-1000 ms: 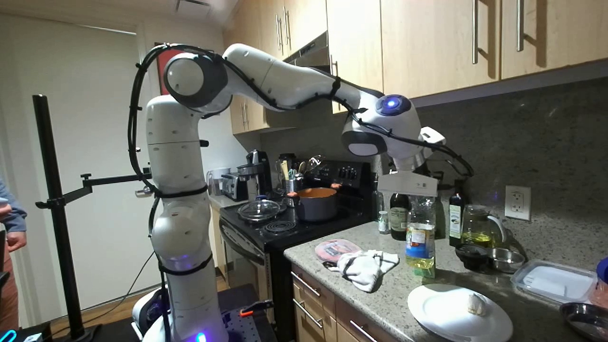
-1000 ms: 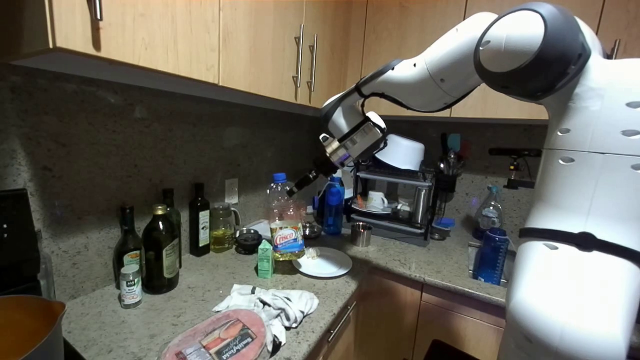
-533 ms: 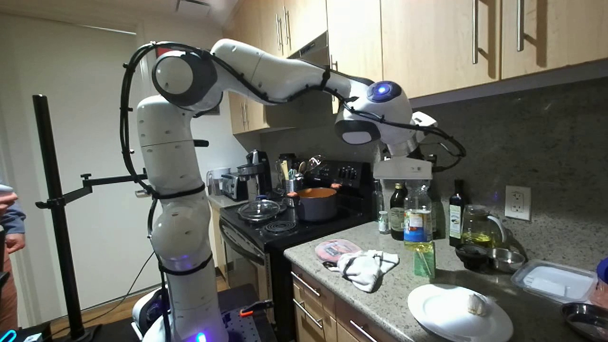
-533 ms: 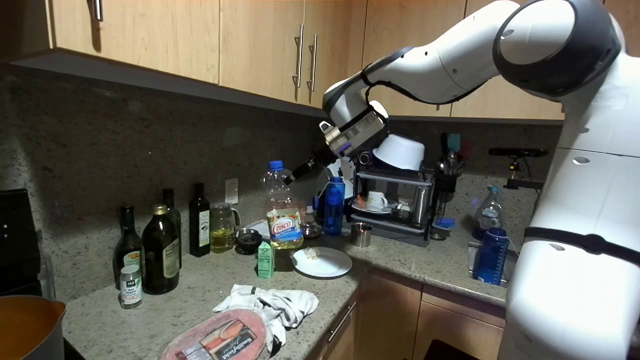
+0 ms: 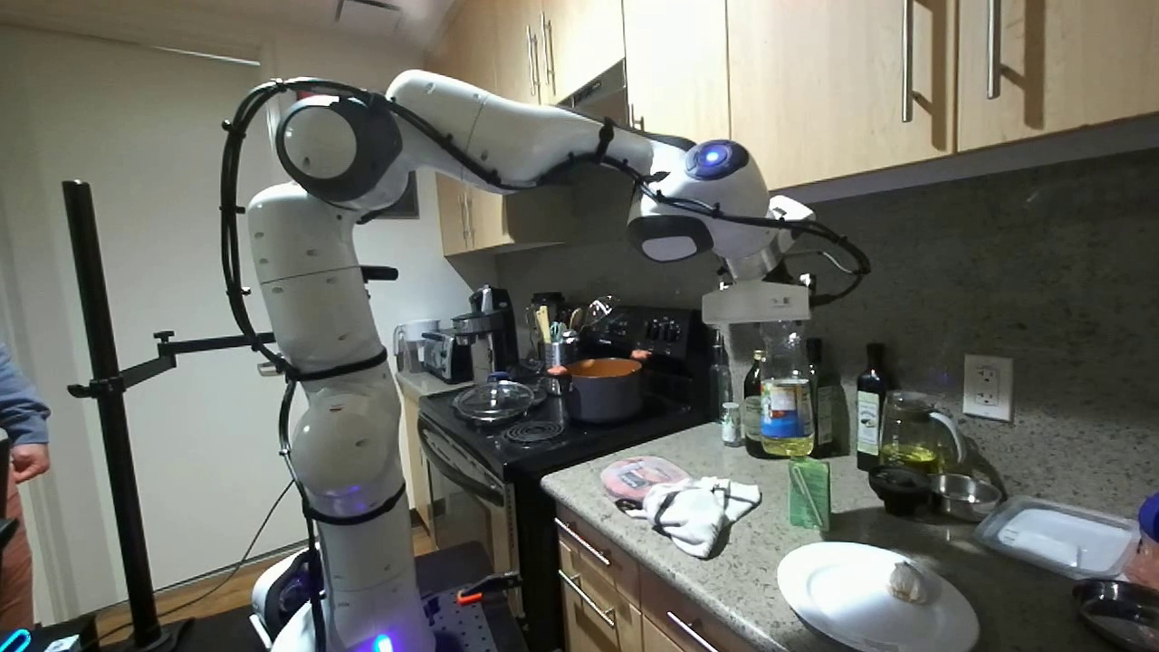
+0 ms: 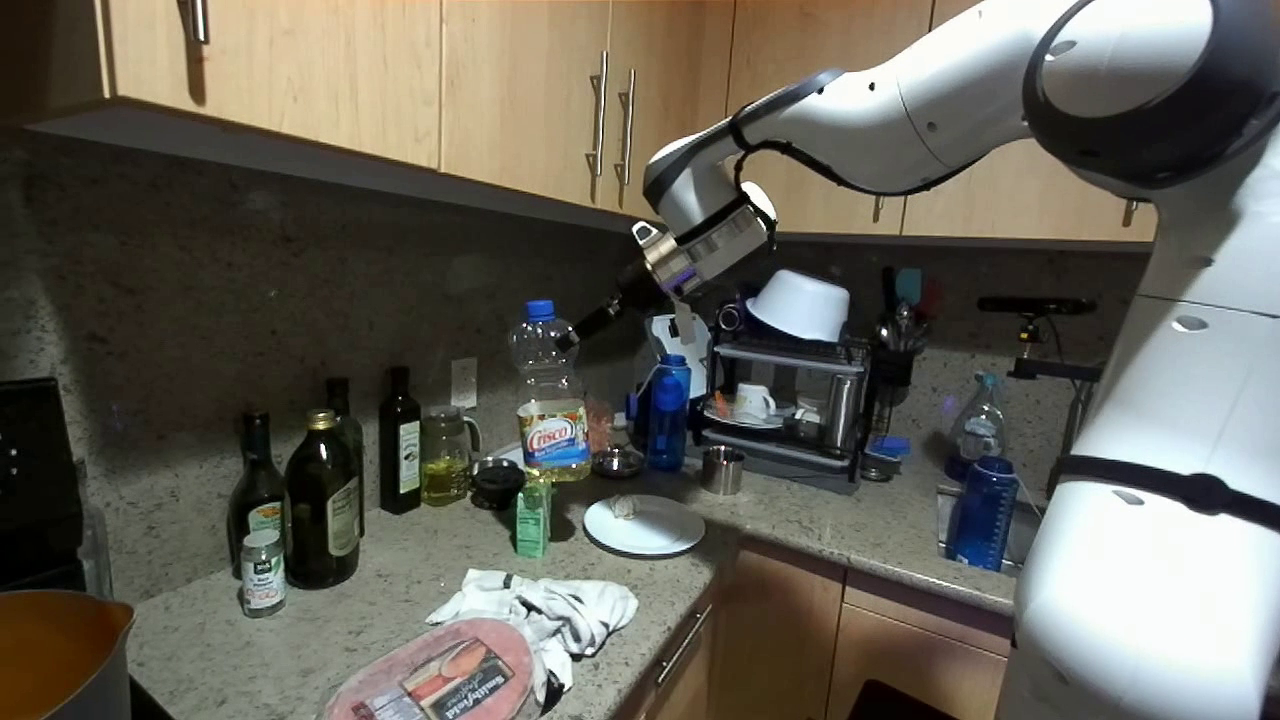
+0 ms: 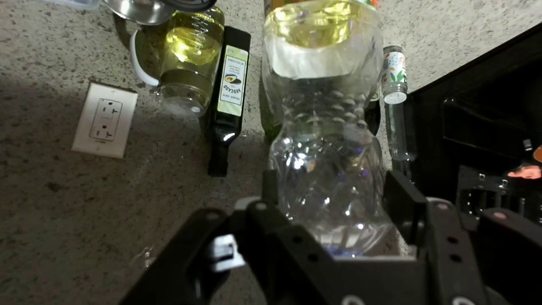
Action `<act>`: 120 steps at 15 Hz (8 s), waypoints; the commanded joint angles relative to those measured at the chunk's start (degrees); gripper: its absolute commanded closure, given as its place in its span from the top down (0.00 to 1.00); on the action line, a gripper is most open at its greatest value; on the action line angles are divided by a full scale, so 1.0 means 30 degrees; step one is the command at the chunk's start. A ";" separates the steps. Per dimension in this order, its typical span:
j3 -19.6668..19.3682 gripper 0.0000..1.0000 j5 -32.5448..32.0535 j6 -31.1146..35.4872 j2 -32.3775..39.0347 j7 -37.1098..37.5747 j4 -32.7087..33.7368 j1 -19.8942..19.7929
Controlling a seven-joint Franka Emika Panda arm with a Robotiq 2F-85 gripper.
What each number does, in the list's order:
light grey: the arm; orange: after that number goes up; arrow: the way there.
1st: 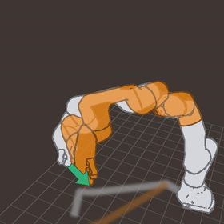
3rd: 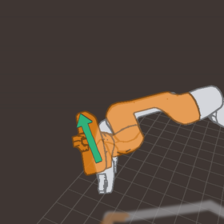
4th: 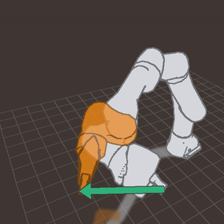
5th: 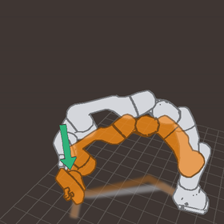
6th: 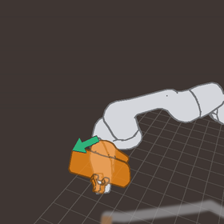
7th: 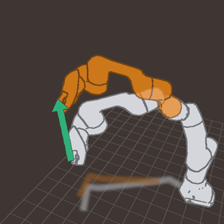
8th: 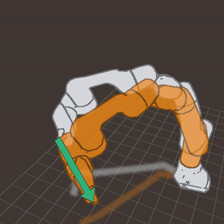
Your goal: Move the bottle of oil on the white plate to the left, put the garlic on the white plate in the silver pot
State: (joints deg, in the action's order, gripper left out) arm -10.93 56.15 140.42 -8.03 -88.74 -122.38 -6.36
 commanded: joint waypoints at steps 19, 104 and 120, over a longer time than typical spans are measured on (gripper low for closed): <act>0.1982 0.39 -0.1133 -0.0913 0.3158 -0.0545 0.4429 0.1118; 0.2043 1.00 -0.1184 0.0551 0.2470 0.3629 -0.2358 0.0619; 0.1656 1.00 -0.0800 0.5149 0.4552 0.6759 -0.2876 0.0468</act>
State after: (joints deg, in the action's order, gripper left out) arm -5.81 54.38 155.91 4.90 -69.42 -131.47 -4.93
